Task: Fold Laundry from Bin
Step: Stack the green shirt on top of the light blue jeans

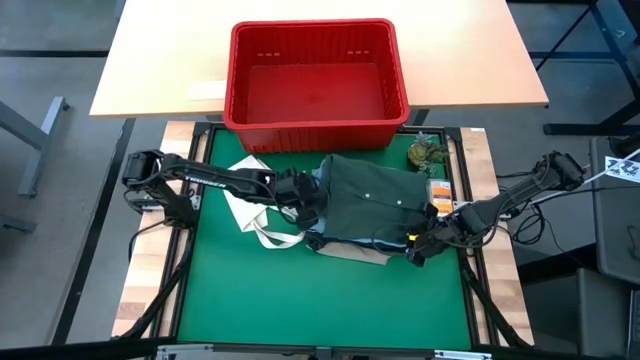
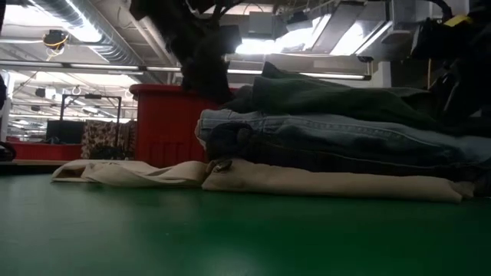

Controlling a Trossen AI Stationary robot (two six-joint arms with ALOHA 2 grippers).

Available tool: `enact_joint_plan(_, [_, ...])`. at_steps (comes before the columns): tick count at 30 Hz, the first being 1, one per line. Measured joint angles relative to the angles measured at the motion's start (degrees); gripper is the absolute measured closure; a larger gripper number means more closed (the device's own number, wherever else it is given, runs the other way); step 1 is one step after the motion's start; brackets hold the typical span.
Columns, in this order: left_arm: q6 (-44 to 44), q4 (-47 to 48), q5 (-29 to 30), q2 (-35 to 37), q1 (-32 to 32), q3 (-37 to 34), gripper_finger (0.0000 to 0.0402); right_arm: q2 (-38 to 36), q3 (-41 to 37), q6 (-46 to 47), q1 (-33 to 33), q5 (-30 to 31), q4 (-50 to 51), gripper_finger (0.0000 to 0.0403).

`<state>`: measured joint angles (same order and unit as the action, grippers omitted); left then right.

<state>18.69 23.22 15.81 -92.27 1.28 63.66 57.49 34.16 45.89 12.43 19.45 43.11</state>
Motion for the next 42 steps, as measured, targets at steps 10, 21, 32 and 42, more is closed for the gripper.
enact_joint_plan(10, [0.1, 9.2, -2.0, 1.3, 1.7, 0.1, 0.0394, 0.0, -0.1, 0.1, 0.0, -0.7, -0.1, 0.0219])
enact_joint_plan(21, [-1.2, 5.8, -1.2, 1.3, 1.7, 0.0, 0.0298, 0.0, -0.1, 0.2, 0.0, -1.0, -0.2, 0.0219])
enact_joint_plan(32, [-5.3, 5.0, -5.9, 10.4, 2.2, -0.1, 0.0272, 0.0, 4.2, -1.4, -0.1, -1.7, 1.4, 0.0219])
enact_joint_plan(42, [-7.4, -6.8, -5.9, 16.5, 3.4, 0.0, 0.0287, 0.0, 13.1, -9.0, -0.1, 1.0, 4.8, 0.0219])
